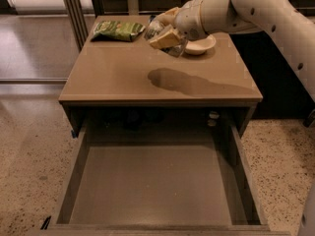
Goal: Pick 7up can from top drawer and place on counter
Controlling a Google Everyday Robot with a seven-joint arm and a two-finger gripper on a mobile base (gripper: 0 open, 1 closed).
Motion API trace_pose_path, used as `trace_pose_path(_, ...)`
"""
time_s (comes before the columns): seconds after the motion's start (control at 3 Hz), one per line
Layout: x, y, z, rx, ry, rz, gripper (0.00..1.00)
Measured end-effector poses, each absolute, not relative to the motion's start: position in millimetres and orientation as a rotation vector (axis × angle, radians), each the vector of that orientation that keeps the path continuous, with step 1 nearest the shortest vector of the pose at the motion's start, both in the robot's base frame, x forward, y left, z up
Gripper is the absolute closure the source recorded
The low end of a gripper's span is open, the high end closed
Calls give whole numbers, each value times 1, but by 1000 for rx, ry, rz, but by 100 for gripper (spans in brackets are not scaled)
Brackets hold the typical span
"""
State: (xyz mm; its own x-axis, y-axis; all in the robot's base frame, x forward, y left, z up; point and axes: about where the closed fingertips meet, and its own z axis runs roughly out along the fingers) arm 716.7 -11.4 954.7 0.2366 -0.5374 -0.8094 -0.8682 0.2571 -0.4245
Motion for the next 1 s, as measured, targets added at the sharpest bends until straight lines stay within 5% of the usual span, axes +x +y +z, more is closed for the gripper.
trace_pose_path(1.0, 719, -11, 952, -1401, 1435, 341, 12)
